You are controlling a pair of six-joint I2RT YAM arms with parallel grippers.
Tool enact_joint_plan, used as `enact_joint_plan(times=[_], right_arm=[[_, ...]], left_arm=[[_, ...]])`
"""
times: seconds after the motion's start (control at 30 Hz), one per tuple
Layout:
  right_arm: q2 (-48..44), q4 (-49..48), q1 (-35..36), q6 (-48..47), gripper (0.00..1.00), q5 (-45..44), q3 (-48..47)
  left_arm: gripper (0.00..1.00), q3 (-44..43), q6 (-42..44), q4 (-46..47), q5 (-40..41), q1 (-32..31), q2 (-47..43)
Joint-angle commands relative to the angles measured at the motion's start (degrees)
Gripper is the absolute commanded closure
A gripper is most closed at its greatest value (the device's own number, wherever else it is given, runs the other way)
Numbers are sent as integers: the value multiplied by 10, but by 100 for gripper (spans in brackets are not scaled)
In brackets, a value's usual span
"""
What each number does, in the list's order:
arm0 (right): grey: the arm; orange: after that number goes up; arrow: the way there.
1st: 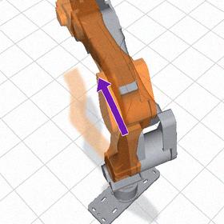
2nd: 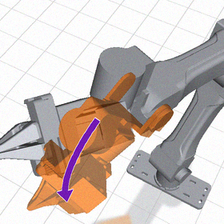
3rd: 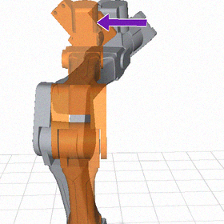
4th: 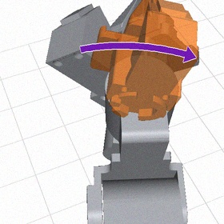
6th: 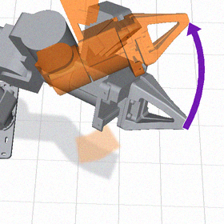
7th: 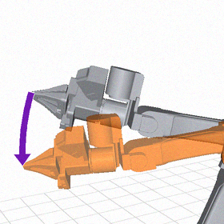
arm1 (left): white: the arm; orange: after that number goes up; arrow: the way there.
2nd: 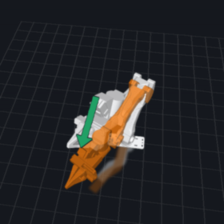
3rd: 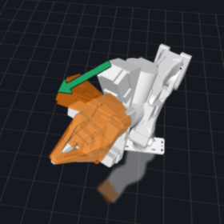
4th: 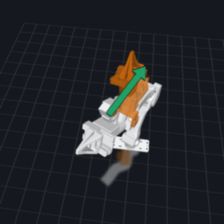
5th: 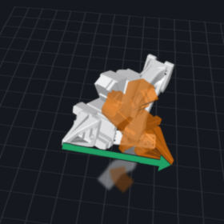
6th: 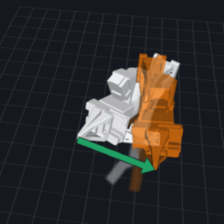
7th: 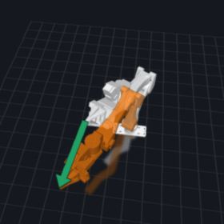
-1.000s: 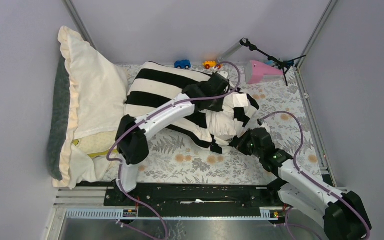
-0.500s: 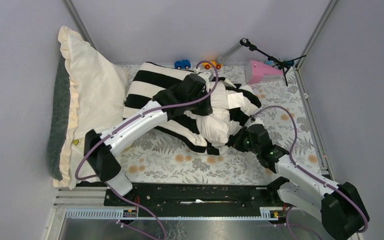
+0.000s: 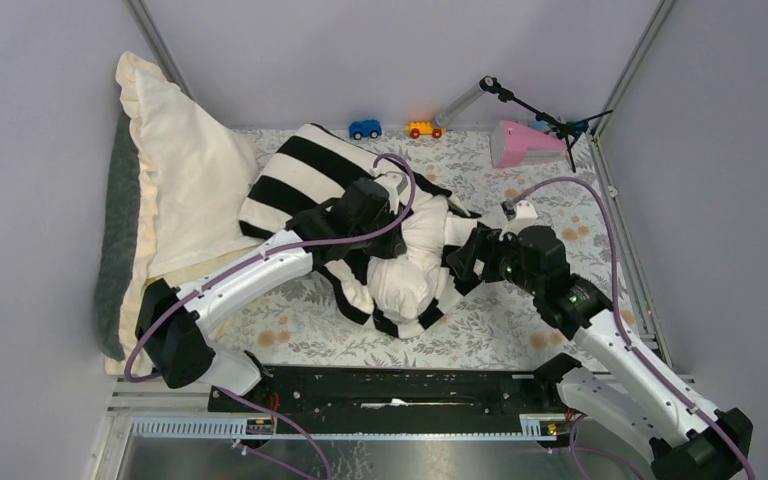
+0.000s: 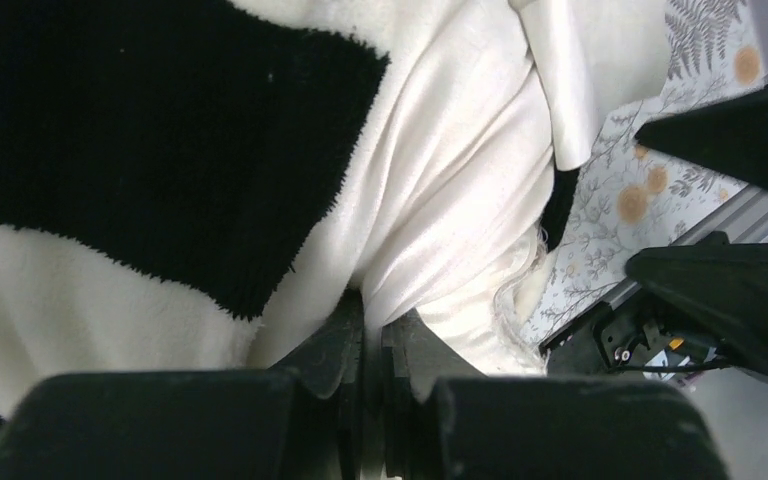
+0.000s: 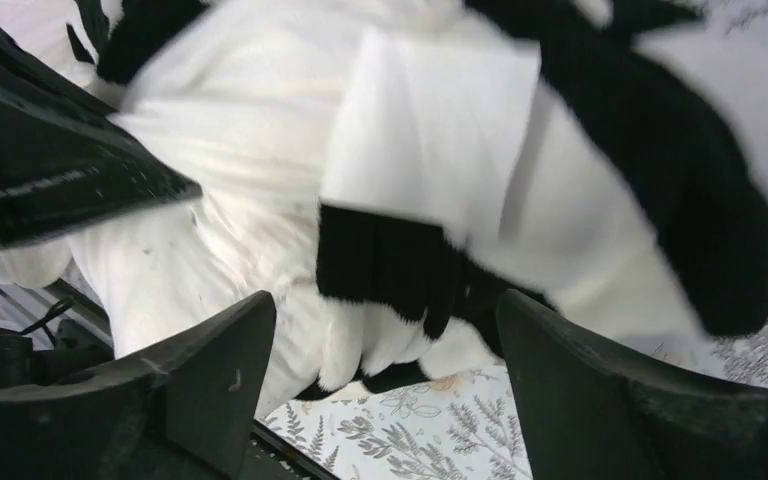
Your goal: Remove the pillowcase from the pillow
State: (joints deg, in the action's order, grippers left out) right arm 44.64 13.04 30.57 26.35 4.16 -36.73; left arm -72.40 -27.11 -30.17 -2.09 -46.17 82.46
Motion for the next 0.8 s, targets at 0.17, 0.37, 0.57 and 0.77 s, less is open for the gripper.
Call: enact_joint_plan(times=[0.17,0.37,0.57,0.77], right_arm=[[133,32,-2,-38,8,15,-108],[157,36,-2,36,18,-209,-76],[148,4,-40,82,46,-231,4],[161,-29,-73,92,52,-216,40]], left_arm=[[100,-21,7,1,24,0,-14],[100,-32,3,-17,59,-1,-31],[100,-33,10,-44,129,1,-87],[100,-48,10,-77,179,13,-143]])
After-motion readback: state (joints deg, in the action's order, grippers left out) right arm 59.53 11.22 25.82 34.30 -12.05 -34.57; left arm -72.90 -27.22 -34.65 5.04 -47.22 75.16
